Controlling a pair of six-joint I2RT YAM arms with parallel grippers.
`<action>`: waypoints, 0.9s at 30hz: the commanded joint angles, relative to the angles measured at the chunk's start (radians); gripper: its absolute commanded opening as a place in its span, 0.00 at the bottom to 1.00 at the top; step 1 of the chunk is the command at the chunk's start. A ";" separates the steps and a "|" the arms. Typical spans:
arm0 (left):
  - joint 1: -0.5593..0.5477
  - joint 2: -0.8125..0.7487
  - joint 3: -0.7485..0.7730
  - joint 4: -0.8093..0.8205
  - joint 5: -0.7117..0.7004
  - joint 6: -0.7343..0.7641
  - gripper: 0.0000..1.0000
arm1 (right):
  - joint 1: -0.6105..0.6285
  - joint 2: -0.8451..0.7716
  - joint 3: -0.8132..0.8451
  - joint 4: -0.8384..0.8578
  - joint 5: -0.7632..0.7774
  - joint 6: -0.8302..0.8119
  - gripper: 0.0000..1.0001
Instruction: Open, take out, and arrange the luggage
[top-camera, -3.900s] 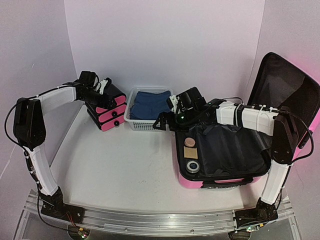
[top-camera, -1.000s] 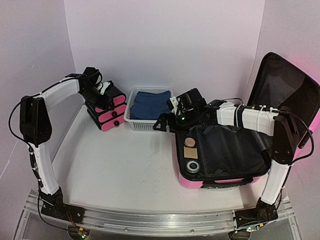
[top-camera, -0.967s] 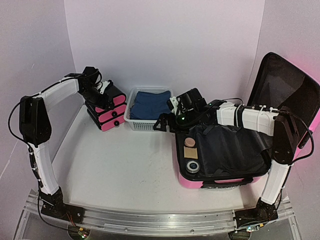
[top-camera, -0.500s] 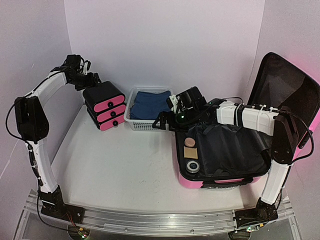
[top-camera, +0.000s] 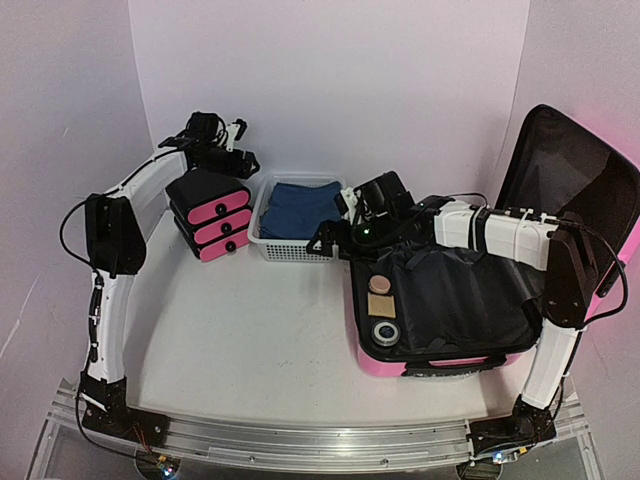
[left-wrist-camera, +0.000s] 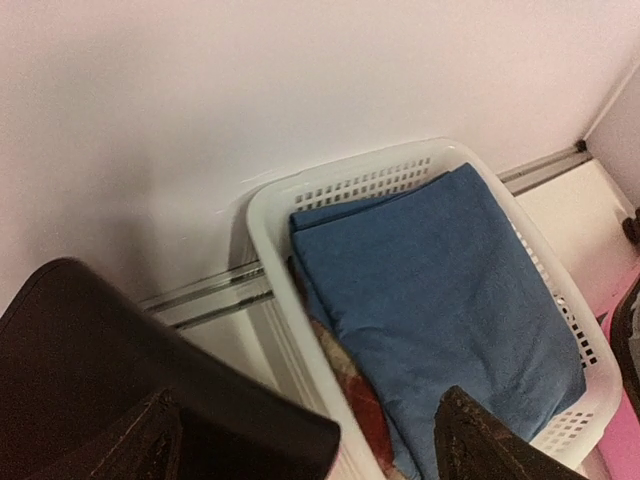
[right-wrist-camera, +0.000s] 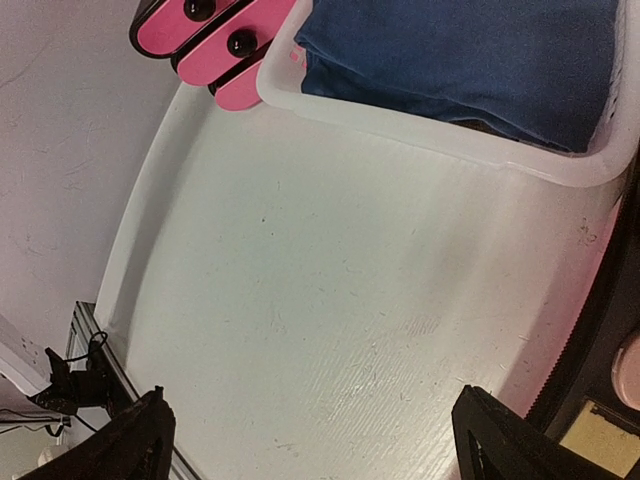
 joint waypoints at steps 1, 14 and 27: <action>-0.019 0.074 0.140 0.040 0.010 0.122 0.87 | -0.007 -0.024 0.011 0.015 0.006 -0.002 0.98; -0.073 0.114 0.135 -0.147 -0.099 0.185 0.80 | -0.010 -0.016 0.009 0.011 0.002 0.003 0.98; -0.073 -0.176 -0.266 -0.362 -0.327 0.134 0.75 | -0.010 -0.016 0.004 0.030 -0.032 0.018 0.98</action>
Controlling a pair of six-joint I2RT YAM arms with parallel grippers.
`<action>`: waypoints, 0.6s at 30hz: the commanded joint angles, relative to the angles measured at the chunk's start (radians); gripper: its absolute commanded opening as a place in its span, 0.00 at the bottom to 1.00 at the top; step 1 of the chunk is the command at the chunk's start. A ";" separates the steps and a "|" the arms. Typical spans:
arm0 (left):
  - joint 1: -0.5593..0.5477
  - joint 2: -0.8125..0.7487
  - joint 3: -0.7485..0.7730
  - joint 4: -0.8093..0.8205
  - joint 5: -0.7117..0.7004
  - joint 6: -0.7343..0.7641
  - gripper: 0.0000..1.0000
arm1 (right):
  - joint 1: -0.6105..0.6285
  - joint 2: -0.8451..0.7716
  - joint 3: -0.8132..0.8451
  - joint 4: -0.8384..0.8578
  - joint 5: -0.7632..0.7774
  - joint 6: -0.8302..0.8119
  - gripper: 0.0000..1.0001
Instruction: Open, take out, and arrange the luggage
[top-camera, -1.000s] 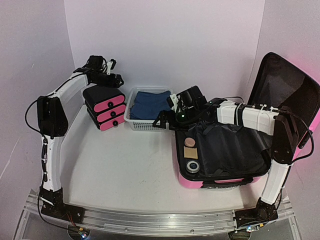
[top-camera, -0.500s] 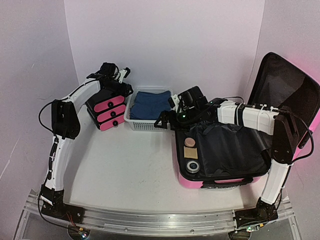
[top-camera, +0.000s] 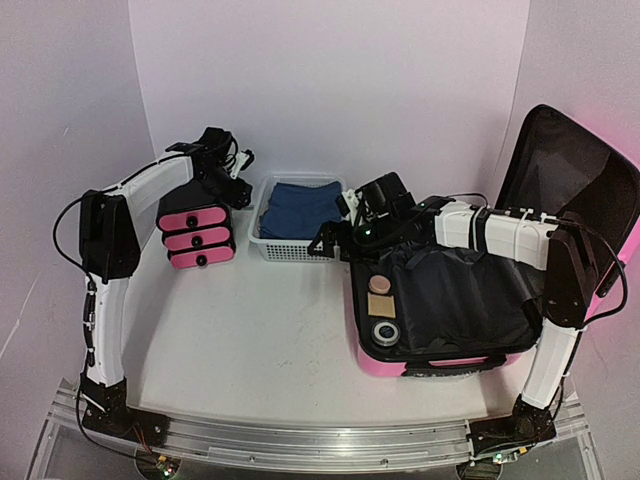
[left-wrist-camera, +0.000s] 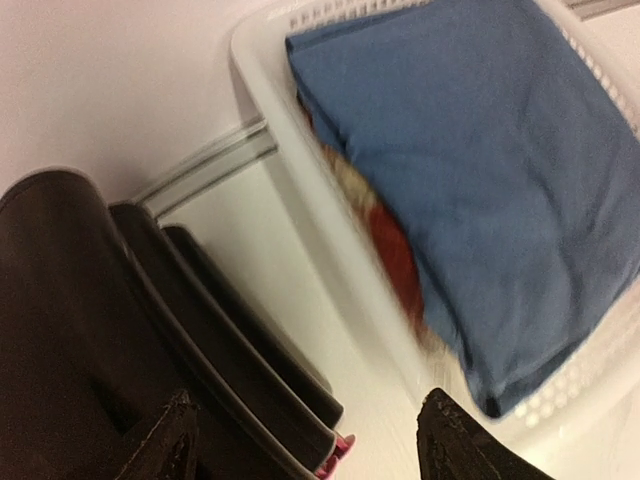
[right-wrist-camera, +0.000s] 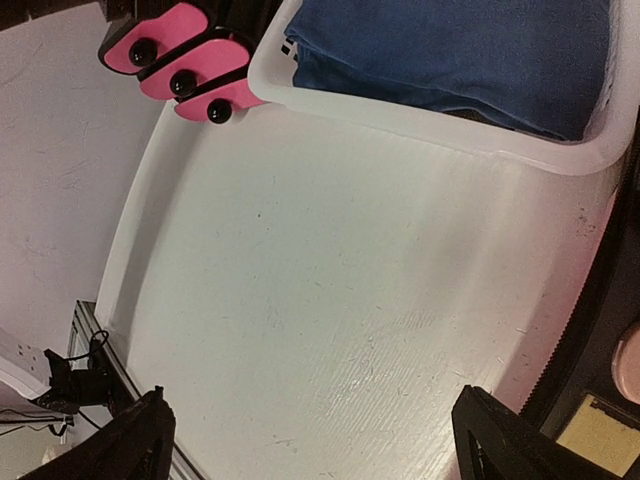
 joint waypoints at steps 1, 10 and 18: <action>0.019 -0.155 -0.170 -0.167 -0.073 -0.054 0.75 | -0.004 -0.018 0.008 0.041 -0.021 0.012 0.98; 0.020 -0.497 -0.489 -0.167 -0.017 -0.121 0.79 | -0.004 -0.050 -0.029 0.054 -0.021 0.015 0.98; 0.216 -0.785 -0.770 0.055 0.173 -0.359 0.82 | -0.003 -0.067 -0.050 0.064 -0.028 0.027 0.98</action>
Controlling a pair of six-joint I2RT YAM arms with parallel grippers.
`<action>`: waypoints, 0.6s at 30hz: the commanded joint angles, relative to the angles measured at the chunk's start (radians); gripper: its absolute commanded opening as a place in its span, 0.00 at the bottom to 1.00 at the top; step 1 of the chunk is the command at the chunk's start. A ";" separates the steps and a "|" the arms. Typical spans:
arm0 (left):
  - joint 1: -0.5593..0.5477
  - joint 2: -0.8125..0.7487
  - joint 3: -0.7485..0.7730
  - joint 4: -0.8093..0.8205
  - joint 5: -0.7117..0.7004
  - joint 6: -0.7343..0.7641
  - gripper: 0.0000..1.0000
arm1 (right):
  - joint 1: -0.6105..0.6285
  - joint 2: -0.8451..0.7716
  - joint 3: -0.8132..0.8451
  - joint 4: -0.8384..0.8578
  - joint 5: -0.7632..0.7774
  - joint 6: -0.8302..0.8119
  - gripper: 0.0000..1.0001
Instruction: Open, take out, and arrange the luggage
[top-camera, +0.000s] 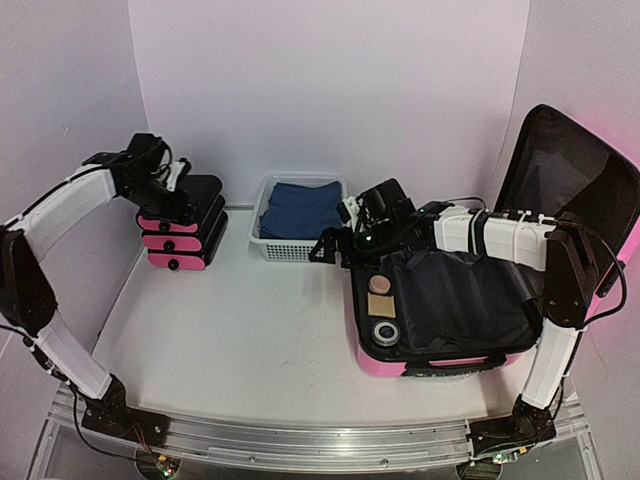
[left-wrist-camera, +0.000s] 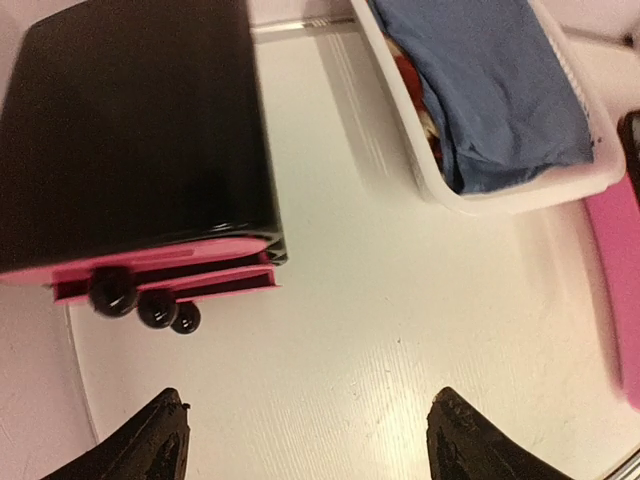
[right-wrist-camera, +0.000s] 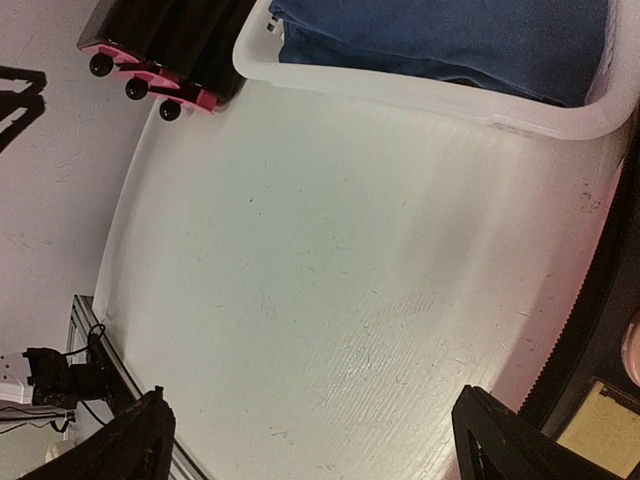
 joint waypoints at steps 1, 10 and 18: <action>0.171 -0.168 -0.164 0.200 0.149 -0.212 0.81 | -0.003 -0.067 -0.010 0.051 -0.017 0.014 0.98; 0.375 -0.219 -0.458 0.669 0.360 -0.371 0.75 | -0.004 -0.098 -0.039 0.062 -0.009 0.016 0.98; 0.408 -0.059 -0.414 0.782 0.425 -0.400 0.66 | -0.004 -0.097 -0.041 0.068 -0.011 0.017 0.98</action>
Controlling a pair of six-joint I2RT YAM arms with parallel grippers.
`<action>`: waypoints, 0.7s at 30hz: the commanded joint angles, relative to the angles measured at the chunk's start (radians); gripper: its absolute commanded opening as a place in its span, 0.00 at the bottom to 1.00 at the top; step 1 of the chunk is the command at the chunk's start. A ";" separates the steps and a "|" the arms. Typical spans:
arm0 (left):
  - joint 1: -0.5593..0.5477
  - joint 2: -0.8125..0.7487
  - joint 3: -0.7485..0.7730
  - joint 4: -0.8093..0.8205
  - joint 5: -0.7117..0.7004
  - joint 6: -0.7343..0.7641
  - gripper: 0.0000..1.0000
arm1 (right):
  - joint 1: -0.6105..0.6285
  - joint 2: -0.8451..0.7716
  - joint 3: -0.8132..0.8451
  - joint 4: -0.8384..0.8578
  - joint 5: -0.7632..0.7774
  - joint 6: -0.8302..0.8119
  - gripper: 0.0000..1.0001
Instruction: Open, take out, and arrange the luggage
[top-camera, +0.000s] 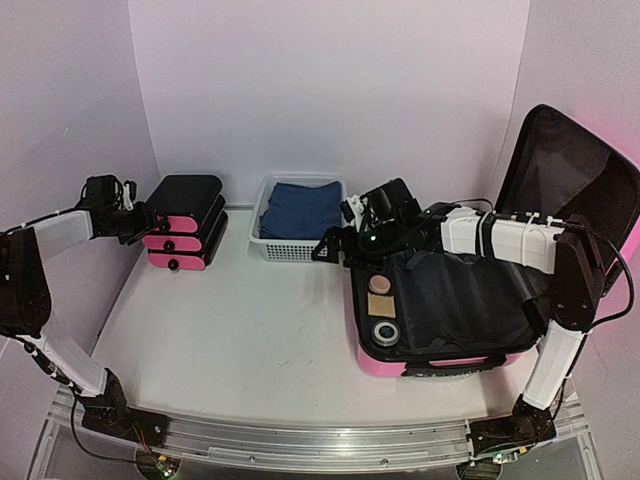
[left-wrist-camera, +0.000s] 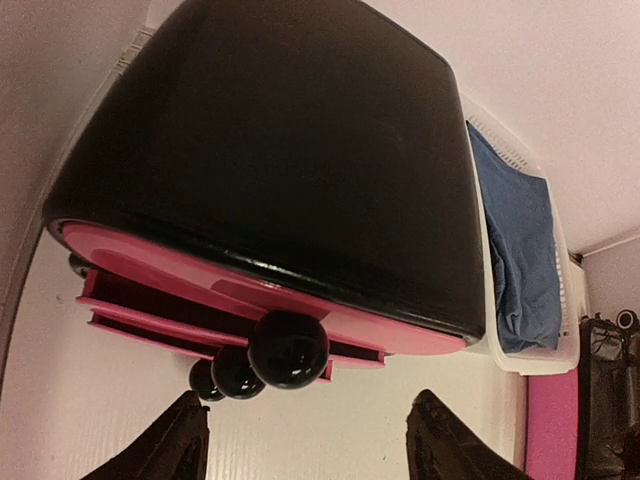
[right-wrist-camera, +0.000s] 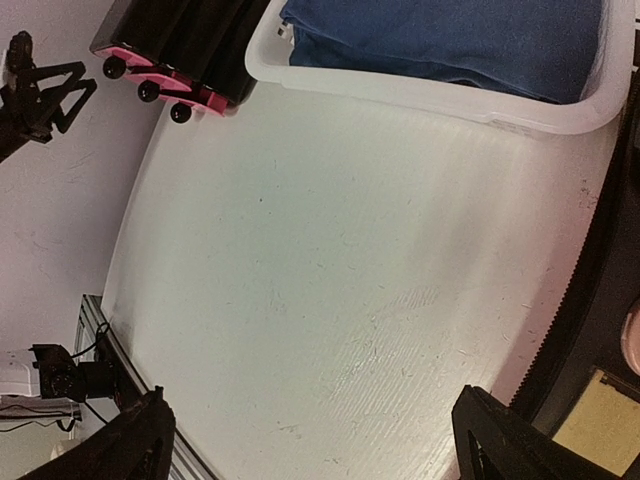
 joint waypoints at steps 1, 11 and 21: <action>0.006 0.063 0.065 0.137 0.070 -0.031 0.64 | -0.004 -0.051 0.000 0.047 -0.007 0.004 0.98; 0.008 0.116 0.090 0.142 0.096 -0.023 0.52 | -0.004 -0.049 0.007 0.046 -0.008 -0.001 0.98; 0.008 0.157 0.113 0.140 0.112 -0.048 0.42 | -0.004 -0.042 0.021 0.045 -0.016 0.003 0.98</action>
